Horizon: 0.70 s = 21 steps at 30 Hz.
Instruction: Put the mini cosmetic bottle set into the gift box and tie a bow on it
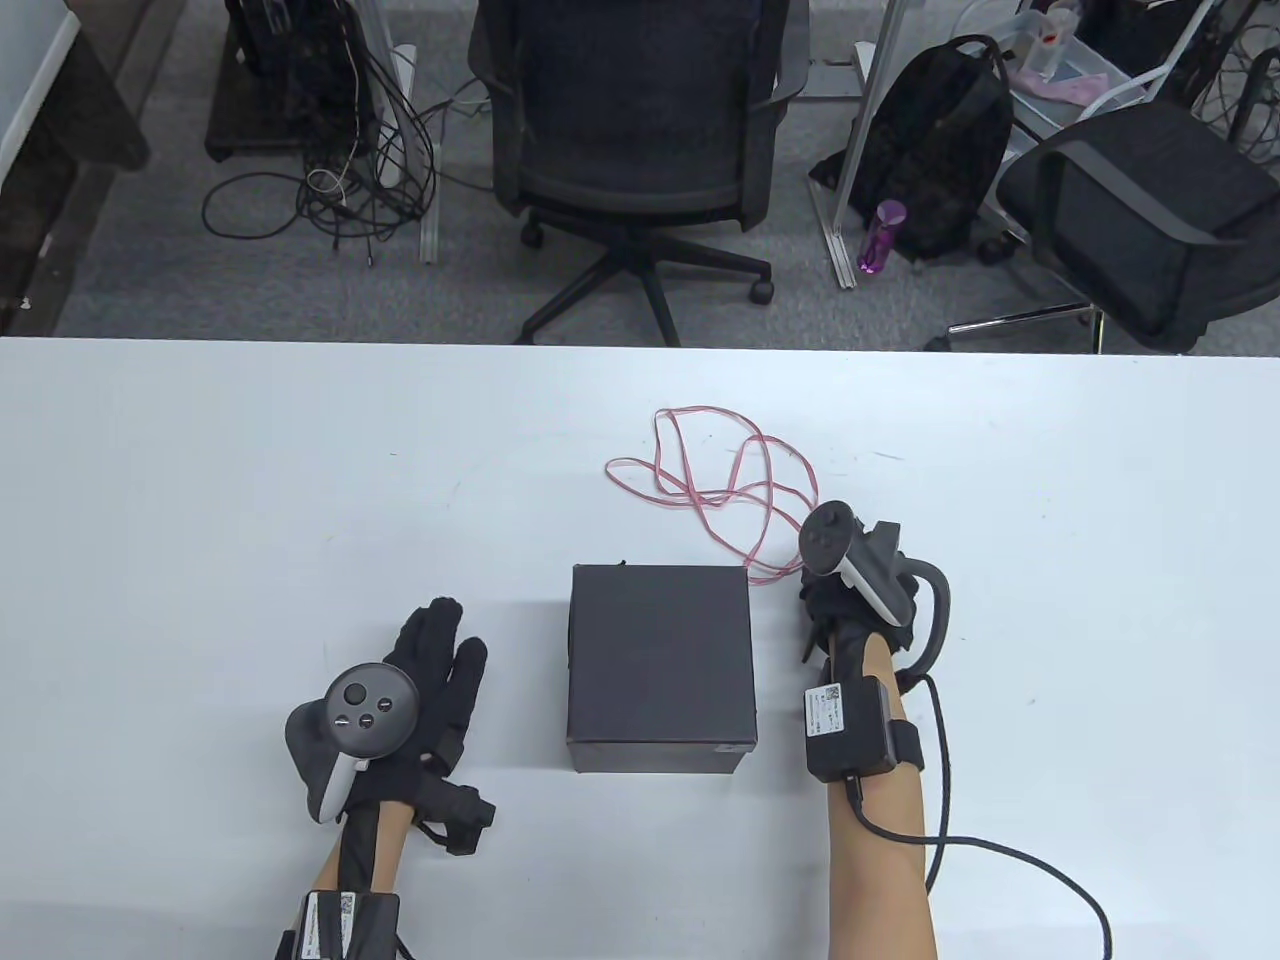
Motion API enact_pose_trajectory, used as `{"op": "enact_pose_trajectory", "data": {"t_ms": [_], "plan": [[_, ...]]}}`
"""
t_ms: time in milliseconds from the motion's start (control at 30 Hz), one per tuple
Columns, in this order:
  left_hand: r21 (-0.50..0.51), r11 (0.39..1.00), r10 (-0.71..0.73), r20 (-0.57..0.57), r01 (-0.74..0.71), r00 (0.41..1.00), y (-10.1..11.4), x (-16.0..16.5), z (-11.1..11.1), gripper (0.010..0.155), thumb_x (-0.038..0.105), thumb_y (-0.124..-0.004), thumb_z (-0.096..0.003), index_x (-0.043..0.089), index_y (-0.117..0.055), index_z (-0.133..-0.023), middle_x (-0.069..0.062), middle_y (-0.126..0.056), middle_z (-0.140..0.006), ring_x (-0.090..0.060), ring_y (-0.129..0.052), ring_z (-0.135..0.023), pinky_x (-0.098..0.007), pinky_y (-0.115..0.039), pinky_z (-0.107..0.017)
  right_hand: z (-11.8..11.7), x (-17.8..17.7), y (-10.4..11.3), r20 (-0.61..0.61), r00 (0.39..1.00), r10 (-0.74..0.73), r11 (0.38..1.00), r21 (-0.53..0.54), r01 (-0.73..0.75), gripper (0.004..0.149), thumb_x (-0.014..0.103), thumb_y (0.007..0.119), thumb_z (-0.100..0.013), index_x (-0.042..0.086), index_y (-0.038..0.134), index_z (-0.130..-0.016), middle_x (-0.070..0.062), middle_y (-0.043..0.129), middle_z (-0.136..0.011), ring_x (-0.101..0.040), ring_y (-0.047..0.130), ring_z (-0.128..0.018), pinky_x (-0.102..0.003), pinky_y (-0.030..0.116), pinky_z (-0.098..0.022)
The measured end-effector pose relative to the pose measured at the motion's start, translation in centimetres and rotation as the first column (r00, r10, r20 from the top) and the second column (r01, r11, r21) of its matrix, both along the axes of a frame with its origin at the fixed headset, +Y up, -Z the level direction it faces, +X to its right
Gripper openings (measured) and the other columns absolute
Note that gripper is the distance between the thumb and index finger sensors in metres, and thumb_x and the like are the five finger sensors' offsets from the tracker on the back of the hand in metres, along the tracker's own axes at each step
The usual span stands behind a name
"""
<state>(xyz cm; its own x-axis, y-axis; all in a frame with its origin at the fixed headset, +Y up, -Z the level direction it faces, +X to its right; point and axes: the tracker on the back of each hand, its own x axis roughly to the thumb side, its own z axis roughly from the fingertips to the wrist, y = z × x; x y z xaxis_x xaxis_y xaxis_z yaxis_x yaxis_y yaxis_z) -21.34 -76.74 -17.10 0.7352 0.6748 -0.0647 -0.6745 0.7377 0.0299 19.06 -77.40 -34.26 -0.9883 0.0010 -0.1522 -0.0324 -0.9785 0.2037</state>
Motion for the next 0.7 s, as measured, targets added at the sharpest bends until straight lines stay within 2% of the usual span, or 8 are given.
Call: {"op": "enact_pose_trajectory", "data": {"t_ms": [67,167,233,333,433,533,600,700], "plan": [[0.000,1.000,-0.005,0.011,0.005,1.000,-0.1,0.3,0.0,0.072,0.056,-0.048,-0.0601,0.011,-0.046,-0.116,-0.027,-0.051,-0.116,-0.053,-0.070,-0.098,-0.066,-0.066,-0.068,-0.2,-0.1,-0.3,-0.002,0.999,0.043,0.999,-0.006,-0.043,0.062,0.028,0.079,-0.055,0.000,0.058,-0.107,-0.030,0.066,-0.102,-0.054,0.072,-0.083,-0.068,0.065,-0.060],[0.000,1.000,-0.021,0.030,0.021,0.999,-0.1,0.7,0.0,0.072,0.056,-0.048,-0.0601,0.011,-0.047,-0.116,-0.027,-0.051,-0.116,-0.053,-0.070,-0.098,-0.066,-0.066,-0.068,-0.3,-0.5,-0.6,-0.020,0.992,0.121,0.992,0.049,-0.120,0.046,0.026,0.077,-0.056,0.006,0.071,-0.097,-0.028,0.068,-0.101,-0.051,0.075,-0.082,-0.067,0.066,-0.059],[0.002,1.000,-0.024,0.035,0.024,0.999,-0.1,0.8,0.0,0.072,0.056,-0.048,-0.0601,0.011,-0.047,-0.116,-0.027,-0.051,-0.116,-0.053,-0.070,-0.098,-0.066,-0.067,-0.068,-0.3,-0.5,-0.7,-0.012,0.990,0.140,0.989,0.042,-0.139,0.038,0.023,0.075,-0.056,0.007,0.075,-0.090,-0.026,0.069,-0.101,-0.050,0.076,-0.082,-0.066,0.067,-0.059],[0.005,1.000,-0.021,0.037,0.021,0.999,-0.1,0.8,0.0,0.072,0.056,-0.048,-0.0600,0.012,-0.046,-0.116,-0.027,-0.051,-0.116,-0.053,-0.070,-0.098,-0.066,-0.067,-0.068,0.1,0.0,0.2,-0.017,0.994,0.106,0.993,0.053,-0.105,0.037,0.022,0.071,-0.056,0.008,0.073,-0.091,-0.027,0.073,-0.099,-0.049,0.081,-0.080,-0.064,0.072,-0.057],[0.006,1.000,-0.012,0.032,0.012,0.999,0.0,0.7,0.0,0.072,0.056,-0.048,-0.0600,0.012,-0.046,-0.116,-0.027,-0.052,-0.116,-0.053,-0.070,-0.098,-0.066,-0.067,-0.068,0.9,0.8,1.6,-0.003,1.000,-0.005,0.995,0.098,0.005,0.038,0.020,0.069,-0.057,0.007,0.070,-0.092,-0.025,0.086,-0.087,-0.038,0.095,-0.065,-0.056,0.081,-0.050],[0.011,1.000,0.002,0.029,-0.003,1.000,0.1,0.6,0.0,0.072,0.056,-0.048,-0.0601,0.011,-0.046,-0.116,-0.027,-0.052,-0.116,-0.053,-0.070,-0.098,-0.066,-0.067,-0.068,2.5,2.2,3.7,0.015,0.986,-0.164,0.975,0.154,0.160,0.039,0.017,0.068,-0.058,0.006,0.067,-0.095,-0.019,0.094,-0.073,-0.028,0.098,-0.053,-0.051,0.084,-0.045],[0.016,1.000,0.007,0.029,-0.007,1.000,0.1,0.6,0.0,0.072,0.056,-0.048,-0.0600,0.011,-0.045,-0.117,-0.027,-0.052,-0.115,-0.052,-0.071,-0.098,-0.066,-0.067,-0.068,3.7,3.0,4.9,0.002,0.963,-0.270,0.948,0.176,0.265,0.046,0.016,0.068,-0.058,0.008,0.060,-0.103,-0.015,0.094,-0.071,-0.027,0.097,-0.051,-0.051,0.083,-0.045],[0.026,0.999,0.017,0.034,-0.018,0.999,0.3,0.6,0.1,0.072,0.056,-0.048,-0.0601,0.012,-0.045,-0.117,-0.027,-0.052,-0.116,-0.052,-0.071,-0.098,-0.066,-0.067,-0.068,6.0,3.9,6.5,-0.058,0.868,-0.494,0.852,0.168,0.496,0.053,0.015,0.066,-0.059,0.017,0.052,-0.110,-0.014,0.093,-0.072,-0.027,0.096,-0.052,-0.052,0.082,-0.047]]}}
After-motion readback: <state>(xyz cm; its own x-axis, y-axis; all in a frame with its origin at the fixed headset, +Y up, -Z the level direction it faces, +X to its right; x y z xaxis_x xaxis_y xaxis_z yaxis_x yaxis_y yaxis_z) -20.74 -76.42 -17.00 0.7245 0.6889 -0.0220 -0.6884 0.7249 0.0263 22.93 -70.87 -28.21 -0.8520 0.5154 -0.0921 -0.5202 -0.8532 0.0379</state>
